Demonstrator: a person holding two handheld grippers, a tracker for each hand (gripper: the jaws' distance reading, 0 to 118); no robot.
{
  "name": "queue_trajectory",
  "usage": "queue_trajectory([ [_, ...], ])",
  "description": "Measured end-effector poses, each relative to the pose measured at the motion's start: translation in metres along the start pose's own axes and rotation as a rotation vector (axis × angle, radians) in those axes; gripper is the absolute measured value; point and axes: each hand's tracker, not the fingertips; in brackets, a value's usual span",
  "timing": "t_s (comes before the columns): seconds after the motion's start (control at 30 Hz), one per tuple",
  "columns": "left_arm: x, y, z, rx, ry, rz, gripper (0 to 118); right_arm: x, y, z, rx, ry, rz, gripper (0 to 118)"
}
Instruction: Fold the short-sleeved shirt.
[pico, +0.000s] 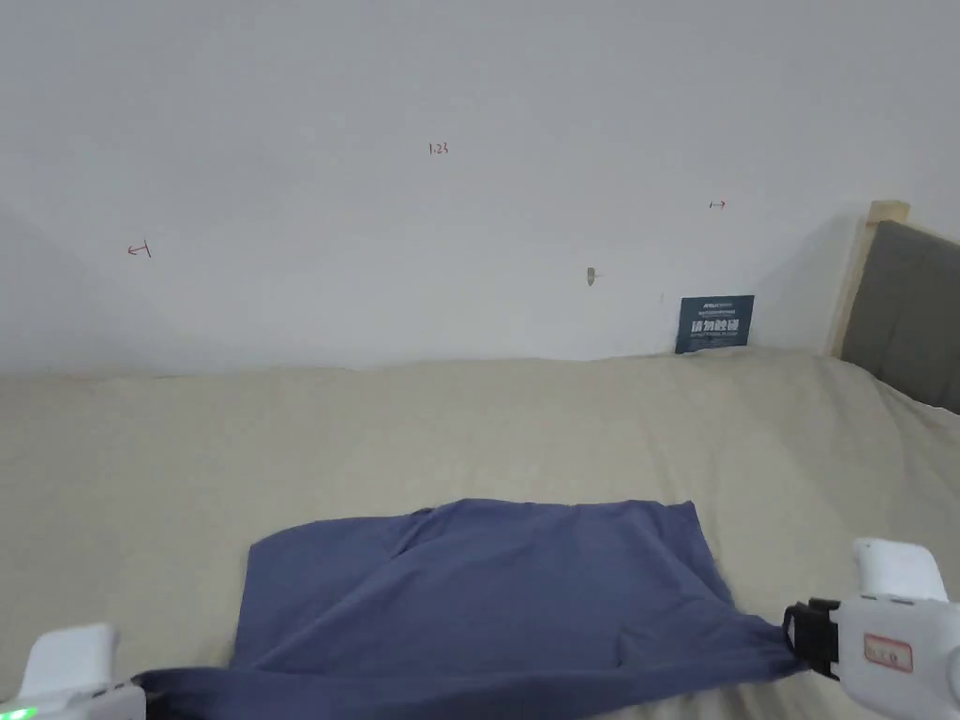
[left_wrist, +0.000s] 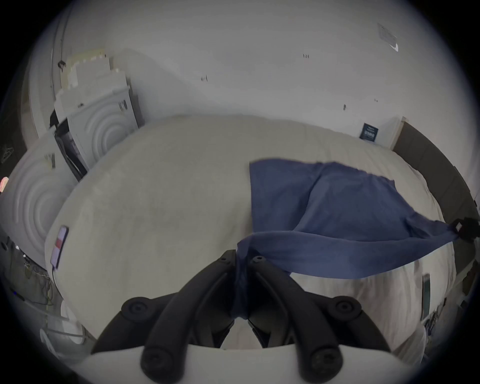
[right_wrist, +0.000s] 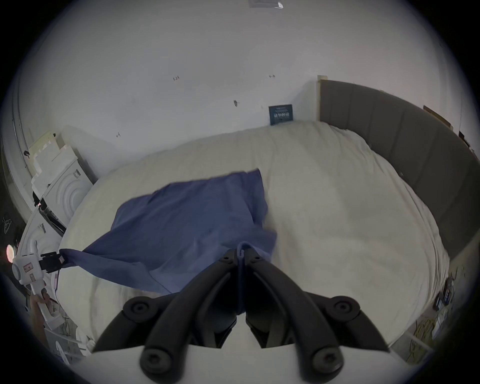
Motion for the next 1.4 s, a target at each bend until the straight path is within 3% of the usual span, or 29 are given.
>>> queue_trajectory([
  [0.13,-0.007,-0.044,0.025,-0.019,0.061,-0.05,6,0.015,-0.048,0.04,-0.026,-0.006,-0.033,7],
  [0.27,-0.023,-0.079,0.051,-0.037,0.053,-0.012,6,0.018,-0.089,0.069,-0.045,-0.023,0.001,7],
  [0.37,-0.028,-0.103,0.062,-0.069,0.072,-0.023,6,0.021,-0.115,0.078,-0.092,0.053,-0.114,7],
  [0.47,-0.033,-0.122,0.066,-0.09,0.062,-0.018,6,0.014,-0.135,0.077,-0.13,-0.007,-0.013,7],
  [0.53,-0.036,-0.128,0.063,-0.097,0.06,-0.011,6,0.013,-0.142,0.074,-0.134,0.005,0.012,7],
  [0.63,-0.036,-0.13,0.057,-0.108,0.063,-0.003,10,0.012,-0.149,0.067,-0.142,0.01,-0.023,7],
  [0.67,-0.035,-0.13,0.056,-0.11,0.057,0.005,21,0.012,-0.151,0.065,-0.147,0.006,-0.024,7],
  [0.7,-0.034,-0.131,0.055,-0.116,0.049,0.001,47,0.013,-0.154,0.063,-0.148,0.006,-0.016,12],
  [0.73,-0.033,-0.131,0.055,-0.13,0.05,-0.013,71,0.014,-0.155,0.06,-0.164,0.007,-0.004,29],
  [0.77,-0.035,-0.133,0.054,-0.134,0.05,-0.015,91,0.014,-0.157,0.058,-0.198,-0.001,0.006,61],
  [0.8,-0.035,-0.135,0.056,-0.137,0.034,-0.014,105,0.015,-0.161,0.056,-0.212,-0.016,0.012,102],
  [0.83,-0.035,-0.136,0.059,-0.124,-0.002,0.008,104,0.016,-0.164,0.056,-0.196,-0.01,0.001,113],
  [0.87,-0.035,-0.136,0.065,-0.109,-0.035,0.022,104,0.018,-0.166,0.058,-0.178,0.016,-0.006,114],
  [0.97,-0.036,-0.134,0.078,-0.106,-0.054,0.039,104,0.013,-0.163,0.07,-0.132,0.061,-0.038,114],
  [1.03,-0.038,-0.131,0.085,-0.086,-0.076,0.067,97,0.009,-0.158,0.074,-0.127,0.068,-0.032,114],
  [1.07,-0.037,-0.129,0.09,-0.093,-0.099,0.062,84,0.005,-0.156,0.076,-0.125,0.079,-0.018,114],
  [1.13,-0.033,-0.128,0.101,-0.062,-0.103,0.055,33,-0.001,-0.155,0.077,-0.12,0.095,-0.005,107],
  [1.17,-0.033,-0.13,0.104,-0.052,-0.097,0.043,13,-0.004,-0.155,0.079,-0.122,0.12,0.004,94],
  [1.2,-0.031,-0.132,0.106,-0.045,-0.083,0.039,13,-0.006,-0.156,0.079,-0.12,0.138,0.004,94],
  [1.23,-0.031,-0.135,0.105,-0.047,-0.084,0.033,7,-0.01,-0.157,0.08,-0.121,0.153,0.018,85],
  [1.27,-0.032,-0.137,0.104,-0.057,-0.09,0.027,0,-0.014,-0.159,0.082,-0.102,0.144,0.027,62],
  [1.3,-0.034,-0.141,0.102,-0.088,-0.105,0.021,0,-0.018,-0.161,0.081,-0.074,0.1,0.063,14],
  [1.37,-0.034,-0.152,0.1,-0.113,-0.11,0.029,0,-0.028,-0.166,0.072,-0.141,0.103,0.141,12],
  [1.4,-0.034,-0.157,0.1,-0.127,-0.113,0.039,0,-0.029,-0.168,0.073,-0.141,0.141,0.116,10],
])
